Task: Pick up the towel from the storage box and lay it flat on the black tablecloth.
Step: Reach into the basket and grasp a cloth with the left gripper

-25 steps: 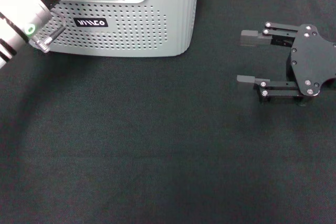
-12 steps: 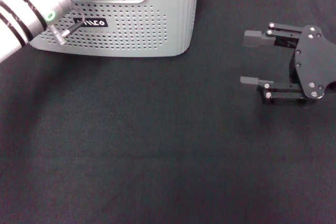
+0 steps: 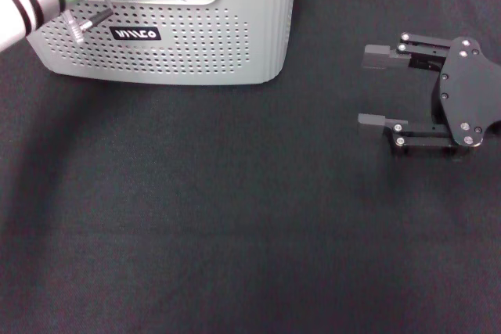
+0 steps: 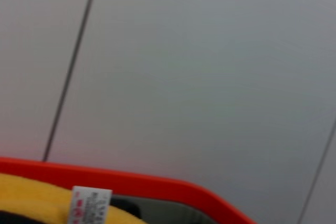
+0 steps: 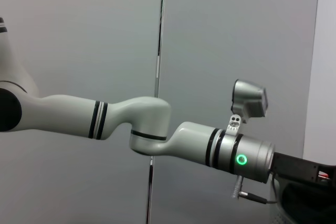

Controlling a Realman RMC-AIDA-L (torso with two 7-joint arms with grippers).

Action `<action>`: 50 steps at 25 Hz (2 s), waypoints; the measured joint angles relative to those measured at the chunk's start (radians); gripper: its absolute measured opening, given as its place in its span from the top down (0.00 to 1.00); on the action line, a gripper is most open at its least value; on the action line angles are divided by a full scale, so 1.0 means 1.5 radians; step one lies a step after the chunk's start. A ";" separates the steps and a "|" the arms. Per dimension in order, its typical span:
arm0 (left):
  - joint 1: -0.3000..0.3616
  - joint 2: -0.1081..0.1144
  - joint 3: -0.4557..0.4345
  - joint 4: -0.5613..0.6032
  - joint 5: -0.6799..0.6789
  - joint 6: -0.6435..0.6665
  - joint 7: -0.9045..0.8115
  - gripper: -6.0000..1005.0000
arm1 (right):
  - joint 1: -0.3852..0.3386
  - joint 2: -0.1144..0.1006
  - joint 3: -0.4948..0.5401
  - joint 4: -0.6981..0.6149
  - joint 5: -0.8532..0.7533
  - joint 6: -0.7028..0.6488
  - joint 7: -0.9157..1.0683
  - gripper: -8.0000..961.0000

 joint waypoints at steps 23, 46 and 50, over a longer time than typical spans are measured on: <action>-0.039 -0.003 0.060 0.097 0.516 -0.069 -0.518 0.32 | 0.002 -0.003 0.011 0.028 0.009 -0.003 -0.033 0.25; 0.013 -0.002 0.105 0.182 0.597 -0.092 -0.606 0.76 | -0.004 -0.003 0.019 0.037 0.016 -0.033 -0.041 0.25; 0.036 -0.001 0.111 0.222 0.598 -0.093 -0.605 0.85 | -0.003 -0.003 0.019 0.037 0.016 -0.032 -0.041 0.25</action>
